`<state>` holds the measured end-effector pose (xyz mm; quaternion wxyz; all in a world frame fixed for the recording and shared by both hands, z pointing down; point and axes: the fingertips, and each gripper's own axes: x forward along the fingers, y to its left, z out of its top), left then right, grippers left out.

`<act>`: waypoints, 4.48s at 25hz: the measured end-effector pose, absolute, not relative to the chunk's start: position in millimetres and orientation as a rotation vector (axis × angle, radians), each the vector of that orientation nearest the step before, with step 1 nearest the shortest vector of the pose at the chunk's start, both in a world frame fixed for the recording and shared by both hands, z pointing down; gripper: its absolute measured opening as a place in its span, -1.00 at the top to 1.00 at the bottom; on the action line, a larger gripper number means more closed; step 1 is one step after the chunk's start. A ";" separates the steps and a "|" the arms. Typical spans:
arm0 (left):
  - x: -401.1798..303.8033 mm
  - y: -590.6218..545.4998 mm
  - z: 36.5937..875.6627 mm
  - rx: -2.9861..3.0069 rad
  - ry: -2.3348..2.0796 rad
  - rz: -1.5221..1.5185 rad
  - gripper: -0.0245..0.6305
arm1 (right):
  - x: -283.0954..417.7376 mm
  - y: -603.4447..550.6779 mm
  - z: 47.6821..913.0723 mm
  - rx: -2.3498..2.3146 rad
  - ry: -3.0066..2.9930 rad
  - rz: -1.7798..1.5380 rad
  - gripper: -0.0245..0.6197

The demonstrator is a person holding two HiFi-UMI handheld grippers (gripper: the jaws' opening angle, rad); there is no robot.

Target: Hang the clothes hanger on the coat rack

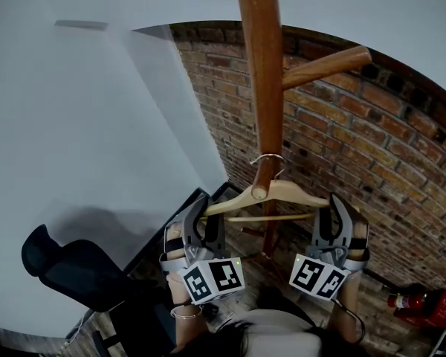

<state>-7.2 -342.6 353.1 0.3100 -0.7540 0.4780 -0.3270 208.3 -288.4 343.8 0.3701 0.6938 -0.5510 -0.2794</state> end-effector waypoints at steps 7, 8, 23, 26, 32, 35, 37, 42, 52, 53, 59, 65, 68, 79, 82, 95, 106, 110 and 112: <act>-9.3 -344.3 355.6 -1.984 1.271 -0.872 0.57 | 206.5 -290.5 348.7 1.784 -1.427 -0.706 0.55; -9.5 -344.1 355.6 -1.983 1.273 -0.872 0.57 | 206.3 -290.2 349.0 1.786 -1.429 -0.707 0.55; -10.3 -343.8 355.0 -1.989 1.286 -0.818 0.57 | 202.2 -287.1 352.3 1.801 -1.479 -0.678 0.54; -10.3 -343.2 355.6 -1.986 1.277 -0.811 0.57 | 201.2 -286.1 352.5 1.801 -1.488 -0.673 0.54; -12.3 -338.8 357.2 -1.975 1.252 -0.816 0.56 | 198.2 -282.1 352.0 1.801 -1.499 -0.673 0.54; -11.6 -335.6 353.5 -1.994 1.264 -0.799 0.56 | 196.1 -279.8 351.1 1.801 -1.508 -0.672 0.54; -10.5 -333.0 350.9 -2.003 1.266 -0.787 0.55 | 195.1 -278.1 350.2 1.803 -1.512 -0.671 0.54; -11.9 -325.3 346.6 -2.007 1.257 -0.766 0.52 | 188.7 -271.8 349.9 1.794 -1.526 -0.668 0.54; -17.8 -306.3 344.2 -2.013 1.246 -0.742 0.52 | 180.1 -253.2 347.6 1.796 -1.511 -0.683 0.54; -19.0 -304.7 344.5 -2.012 1.245 -0.740 0.52 | 179.2 -251.4 348.0 1.796 -1.509 -0.684 0.54; -26.5 -292.8 341.9 -2.027 1.271 -0.711 0.52 | 171.4 -239.4 348.5 1.797 -1.506 -0.684 0.54; -34.4 -280.0 344.4 -2.035 1.257 -0.690 0.52 | 166.5 -224.8 348.0 1.813 -1.480 -0.681 0.55; -34.6 -271.0 343.4 -2.052 1.255 -0.681 0.52 | 163.3 -217.0 351.1 1.810 -1.468 -0.677 0.55; -54.5 -239.9 349.9 -2.085 1.253 -0.661 0.69 | 140.1 -183.2 350.6 1.825 -1.457 -0.688 0.62; -58.6 -229.1 353.6 -2.092 1.243 -0.660 0.76 | 136.3 -170.5 350.6 1.848 -1.447 -0.688 0.68; -84.8 -181.6 357.4 -2.132 1.219 -0.632 0.86 | 105.4 -123.7 346.3 1.877 -1.430 -0.695 0.78; -101.1 -141.4 361.5 -2.187 1.214 -0.578 0.89 | 90.6 -80.5 343.6 1.901 -1.389 -0.697 0.81; -109.2 -129.5 365.6 -2.188 1.220 -0.582 0.89 | 83.7 -68.5 344.7 1.894 -1.381 -0.704 0.81; -113.4 -124.7 371.2 -2.173 1.207 -0.595 0.89 | 80.2 -63.6 344.7 1.889 -1.377 -0.712 0.81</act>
